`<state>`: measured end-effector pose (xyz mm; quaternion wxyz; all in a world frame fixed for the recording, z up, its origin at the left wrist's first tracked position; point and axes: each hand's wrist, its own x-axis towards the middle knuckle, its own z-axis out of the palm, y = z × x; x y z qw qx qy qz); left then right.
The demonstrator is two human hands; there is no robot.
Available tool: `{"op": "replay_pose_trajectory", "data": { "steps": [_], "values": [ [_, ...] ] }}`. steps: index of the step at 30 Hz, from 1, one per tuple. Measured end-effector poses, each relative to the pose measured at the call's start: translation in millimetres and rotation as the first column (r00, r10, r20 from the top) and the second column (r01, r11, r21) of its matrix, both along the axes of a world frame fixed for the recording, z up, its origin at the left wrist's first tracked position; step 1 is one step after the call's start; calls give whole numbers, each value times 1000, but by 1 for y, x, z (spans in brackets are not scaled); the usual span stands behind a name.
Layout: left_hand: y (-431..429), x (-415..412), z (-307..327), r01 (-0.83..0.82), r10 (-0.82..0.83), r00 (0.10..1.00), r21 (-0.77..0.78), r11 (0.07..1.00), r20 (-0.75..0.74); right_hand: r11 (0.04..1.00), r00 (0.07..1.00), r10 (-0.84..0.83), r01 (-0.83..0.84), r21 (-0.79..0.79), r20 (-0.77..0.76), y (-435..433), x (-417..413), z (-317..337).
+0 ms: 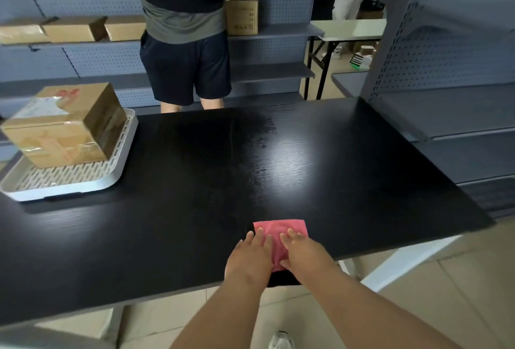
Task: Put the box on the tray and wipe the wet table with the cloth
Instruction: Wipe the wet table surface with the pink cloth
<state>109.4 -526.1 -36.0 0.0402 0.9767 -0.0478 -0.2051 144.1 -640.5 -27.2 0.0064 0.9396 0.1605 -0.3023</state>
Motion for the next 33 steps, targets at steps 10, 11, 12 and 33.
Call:
{"op": "replay_pose_trajectory", "data": {
  "steps": [10,11,12,33],
  "values": [
    [-4,49,0,-22,22,1000,-22,1000,-19,999,997,48,-49,-3,-52,0,52,11],
    [-3,59,0,-24,24,1000,-22,999,-19,999,997,53,-53,-3,-59,1,63,11],
    [-2,71,1,-27,26,999,-22,999,-22,998,997,56,-57,-2,-62,3,75,11],
    [59,446,-3,-140,140,990,37,990,-14,980,978,200,-201,10,65,68,451,3]
  ]
}}
